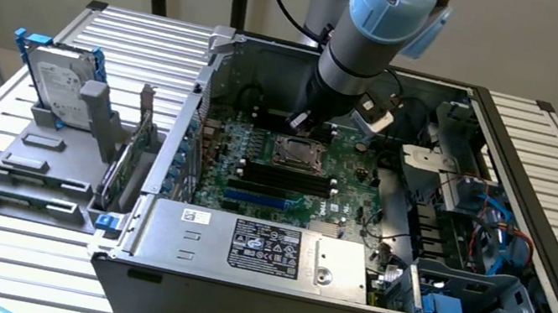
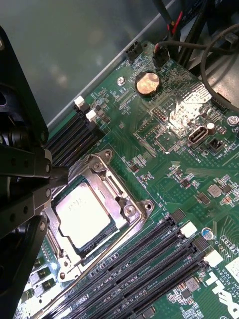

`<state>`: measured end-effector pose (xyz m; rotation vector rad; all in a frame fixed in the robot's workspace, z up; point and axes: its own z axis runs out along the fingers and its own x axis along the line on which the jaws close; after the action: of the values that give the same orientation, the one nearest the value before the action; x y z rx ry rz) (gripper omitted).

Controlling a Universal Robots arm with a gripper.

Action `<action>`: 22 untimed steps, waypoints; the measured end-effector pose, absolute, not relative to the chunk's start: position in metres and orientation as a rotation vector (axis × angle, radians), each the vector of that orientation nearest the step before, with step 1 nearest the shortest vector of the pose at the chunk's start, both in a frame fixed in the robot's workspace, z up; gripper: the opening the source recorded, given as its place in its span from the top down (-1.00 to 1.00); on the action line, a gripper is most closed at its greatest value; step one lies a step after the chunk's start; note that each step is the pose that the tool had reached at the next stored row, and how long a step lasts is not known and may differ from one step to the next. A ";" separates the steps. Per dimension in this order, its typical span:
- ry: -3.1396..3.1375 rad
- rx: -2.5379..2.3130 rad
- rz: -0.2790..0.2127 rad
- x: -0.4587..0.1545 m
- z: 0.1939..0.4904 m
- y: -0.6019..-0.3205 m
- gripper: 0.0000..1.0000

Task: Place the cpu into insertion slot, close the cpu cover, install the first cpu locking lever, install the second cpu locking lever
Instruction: 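Install the second cpu locking lever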

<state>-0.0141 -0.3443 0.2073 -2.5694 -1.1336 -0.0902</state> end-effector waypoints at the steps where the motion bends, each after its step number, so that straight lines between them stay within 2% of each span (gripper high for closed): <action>1: -1.134 -2.569 -0.090 -0.014 0.207 -0.344 0.79; 22: -1.134 -2.569 -0.090 -0.014 0.207 -0.344 0.79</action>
<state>-0.0141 -0.3443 0.2073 -2.5694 -1.1336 -0.0902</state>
